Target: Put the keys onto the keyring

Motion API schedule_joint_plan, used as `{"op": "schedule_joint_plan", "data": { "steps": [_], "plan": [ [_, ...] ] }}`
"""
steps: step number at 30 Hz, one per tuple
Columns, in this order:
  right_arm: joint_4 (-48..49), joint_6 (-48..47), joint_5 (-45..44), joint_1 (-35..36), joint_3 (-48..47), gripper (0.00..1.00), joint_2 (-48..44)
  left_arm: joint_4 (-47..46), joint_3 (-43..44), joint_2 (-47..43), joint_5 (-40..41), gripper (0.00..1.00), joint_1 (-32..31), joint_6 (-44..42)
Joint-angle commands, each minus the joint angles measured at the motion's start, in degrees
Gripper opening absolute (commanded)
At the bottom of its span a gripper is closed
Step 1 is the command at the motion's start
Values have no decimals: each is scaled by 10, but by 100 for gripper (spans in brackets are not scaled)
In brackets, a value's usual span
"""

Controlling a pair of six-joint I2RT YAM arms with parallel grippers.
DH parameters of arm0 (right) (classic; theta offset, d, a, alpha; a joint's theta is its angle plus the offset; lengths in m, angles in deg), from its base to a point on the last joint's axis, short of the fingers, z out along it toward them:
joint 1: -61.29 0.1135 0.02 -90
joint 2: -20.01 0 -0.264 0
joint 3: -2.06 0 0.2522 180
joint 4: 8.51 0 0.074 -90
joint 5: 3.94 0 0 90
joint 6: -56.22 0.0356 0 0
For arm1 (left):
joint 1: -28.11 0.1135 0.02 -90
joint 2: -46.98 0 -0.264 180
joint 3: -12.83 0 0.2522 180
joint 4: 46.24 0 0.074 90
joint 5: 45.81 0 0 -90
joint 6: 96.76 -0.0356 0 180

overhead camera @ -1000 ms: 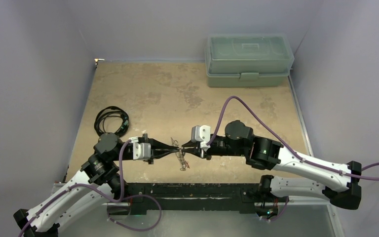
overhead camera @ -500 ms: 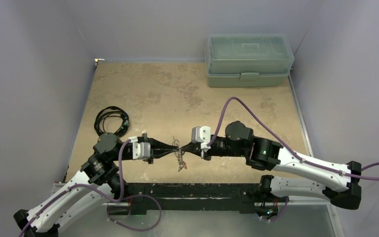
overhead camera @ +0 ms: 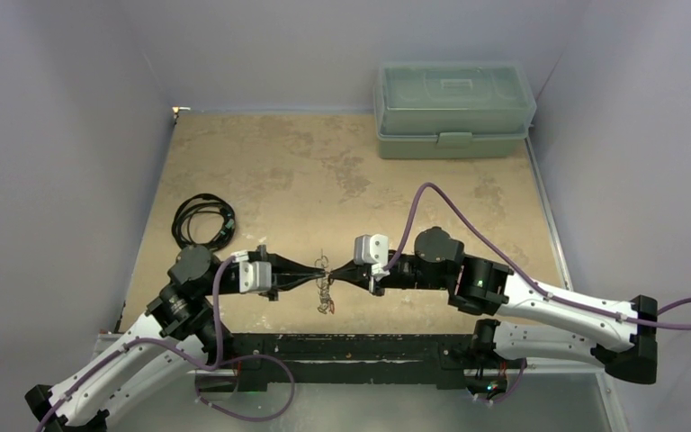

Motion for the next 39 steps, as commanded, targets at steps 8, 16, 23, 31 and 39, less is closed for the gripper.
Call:
{"op": "schedule_joint_plan", "data": {
  "steps": [8,16,23,31,39],
  "plan": [
    [78,26,17,1,35,0,-22,-75,-6,-14,6,0,8,26],
    [214,48,24,1,88,0,-26,-107,-14,-22,2,0,12,52],
    [216,54,23,1,77,0,5,-123,-16,-17,-2,0,16,59],
    [231,57,6,2,97,0,-20,-122,-17,-21,14,0,21,59],
    [220,53,2,1,107,0,-53,-123,-18,-21,20,0,28,74]
  ]
}}
